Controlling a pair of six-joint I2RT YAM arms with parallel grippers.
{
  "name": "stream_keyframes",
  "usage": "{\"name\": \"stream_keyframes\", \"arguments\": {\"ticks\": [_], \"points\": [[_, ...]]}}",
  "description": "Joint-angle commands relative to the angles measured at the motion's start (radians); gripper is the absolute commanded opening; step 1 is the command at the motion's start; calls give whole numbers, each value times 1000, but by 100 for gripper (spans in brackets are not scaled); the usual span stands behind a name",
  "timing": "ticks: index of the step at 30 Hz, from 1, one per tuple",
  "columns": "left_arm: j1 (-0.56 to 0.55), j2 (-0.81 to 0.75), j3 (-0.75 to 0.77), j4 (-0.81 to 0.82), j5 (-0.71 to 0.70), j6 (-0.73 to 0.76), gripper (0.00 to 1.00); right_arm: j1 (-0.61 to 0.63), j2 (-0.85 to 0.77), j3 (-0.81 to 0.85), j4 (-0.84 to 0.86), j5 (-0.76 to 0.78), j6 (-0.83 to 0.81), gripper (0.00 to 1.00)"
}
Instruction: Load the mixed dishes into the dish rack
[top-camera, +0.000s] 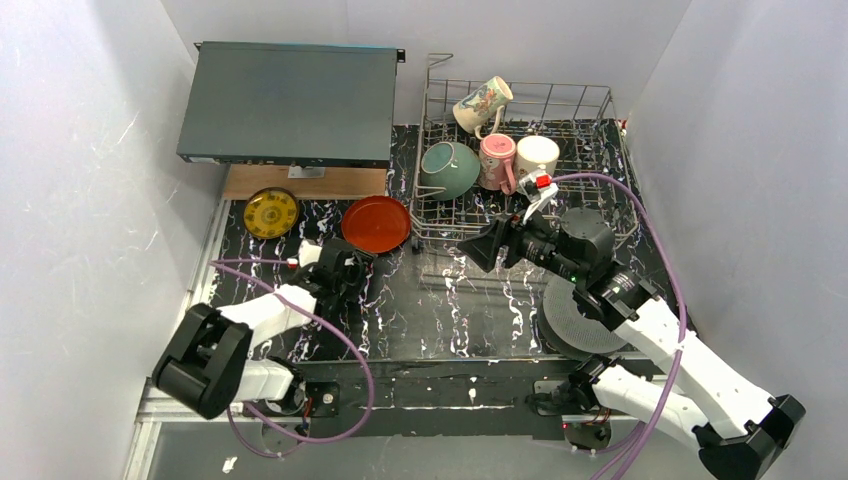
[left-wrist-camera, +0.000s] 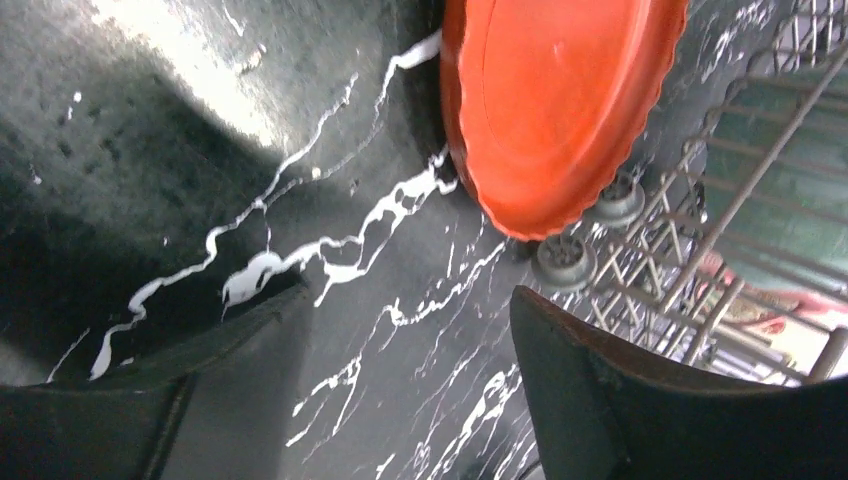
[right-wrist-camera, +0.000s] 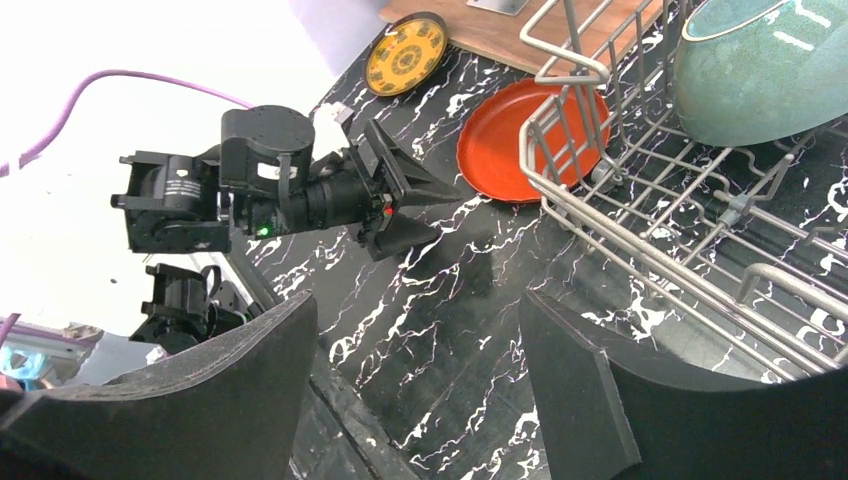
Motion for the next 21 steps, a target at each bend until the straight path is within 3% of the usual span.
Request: {"name": "stream_keyframes", "arguments": {"ticks": [1,9,19,21], "points": [[29,87,24,91,-94,-24,69,3,-35,-6,7,30,-16,82],[46,215,106,11,-186,-45,51,2,-72,-19,-37,60,-20,82],[46,305,137,-2,-247,-53,40,2,-85,-10,-60,85,-29,83],[49,311,144,-3,-253,-41,35,2,-84,-6,-67,87,-30,83]]}}
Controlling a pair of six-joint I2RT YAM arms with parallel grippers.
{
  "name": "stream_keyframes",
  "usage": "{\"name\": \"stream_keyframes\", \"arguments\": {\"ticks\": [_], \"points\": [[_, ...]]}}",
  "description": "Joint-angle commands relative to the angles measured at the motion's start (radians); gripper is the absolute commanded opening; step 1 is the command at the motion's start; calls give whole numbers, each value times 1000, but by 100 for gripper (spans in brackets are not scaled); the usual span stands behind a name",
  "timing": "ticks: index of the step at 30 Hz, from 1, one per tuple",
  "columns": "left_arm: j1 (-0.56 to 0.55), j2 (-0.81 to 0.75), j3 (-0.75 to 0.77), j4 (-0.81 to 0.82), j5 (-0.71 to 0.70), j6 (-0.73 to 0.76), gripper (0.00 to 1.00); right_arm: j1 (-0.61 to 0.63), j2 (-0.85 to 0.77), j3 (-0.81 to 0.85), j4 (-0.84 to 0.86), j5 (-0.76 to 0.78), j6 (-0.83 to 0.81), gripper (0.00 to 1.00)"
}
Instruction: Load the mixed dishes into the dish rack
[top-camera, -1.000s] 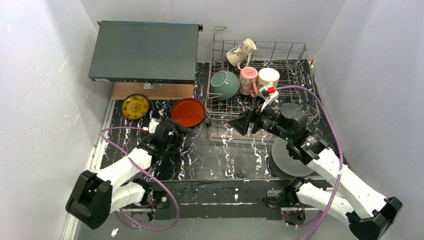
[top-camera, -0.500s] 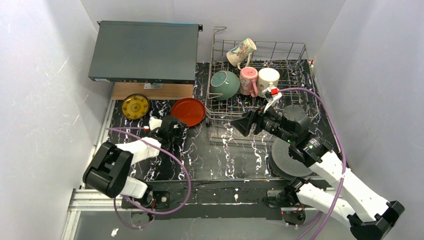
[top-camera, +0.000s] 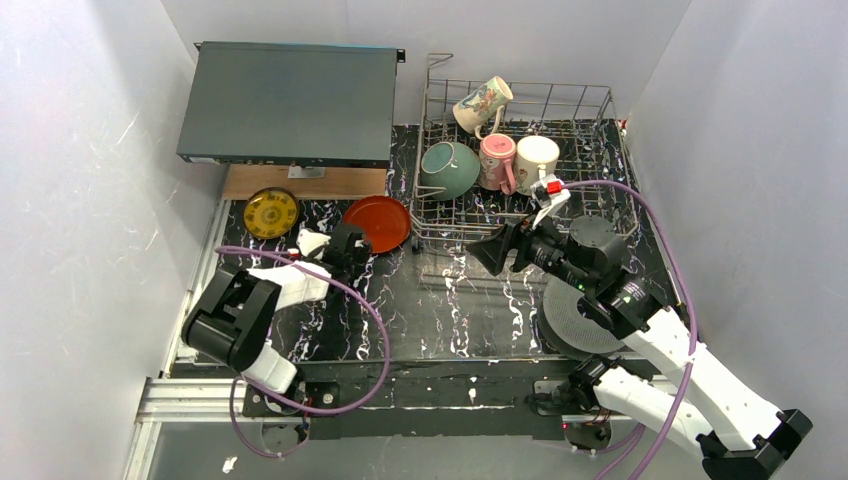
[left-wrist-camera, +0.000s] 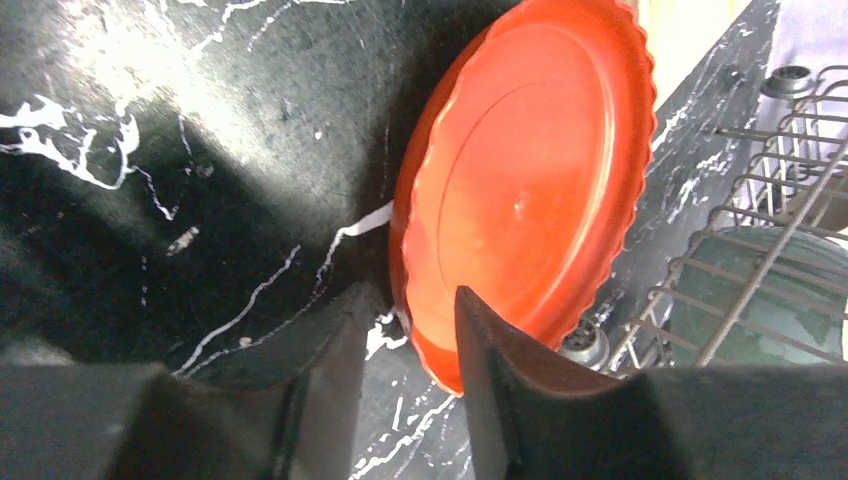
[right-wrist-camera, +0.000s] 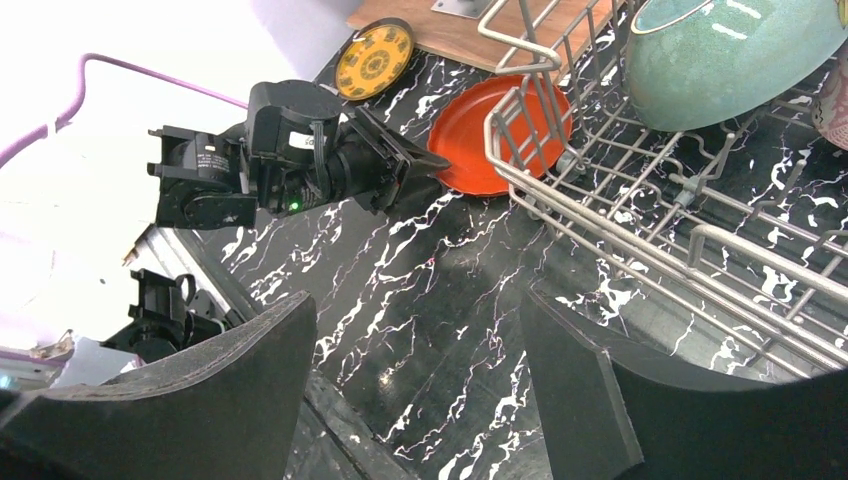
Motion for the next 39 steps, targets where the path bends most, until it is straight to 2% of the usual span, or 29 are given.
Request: {"name": "stream_keyframes", "arguments": {"ticks": [1,3,6,11,18,21,25,28,31,33,36,39], "points": [[10,37,4,-101,-83,40,28,2,-13,11,-10,22,-20,83],[16,38,24,-138,-85,64,13,2,-18,16,-25,42,-30,83],[24,33,56,-223,-99,87,0,2,-36,22,-56,81,-60,83],[45,-55,27,-240,-78,180,0,3,-59,24,-96,104,-93,83],[47,-422,0,-590,-59,314,0,2,-56,13,-146,198,-154,86],[47,-606,-30,-743,-6,355,0,1,-34,16,-137,210,-129,97],[47,-858,-84,-839,119,453,0,-1,29,72,-116,120,-91,98],[47,-1024,-103,-808,250,556,0,-2,98,144,-146,51,-66,98],[47,-1137,-89,-770,351,647,0,-5,151,204,-140,-103,-38,98],[47,-1162,-56,-763,394,697,0,-4,193,234,-125,-224,-10,98],[47,-1118,-1,-779,430,783,0,-1,255,267,-110,-400,33,98],[47,-1027,64,-800,495,877,0,46,325,286,-80,-455,90,98]]}}
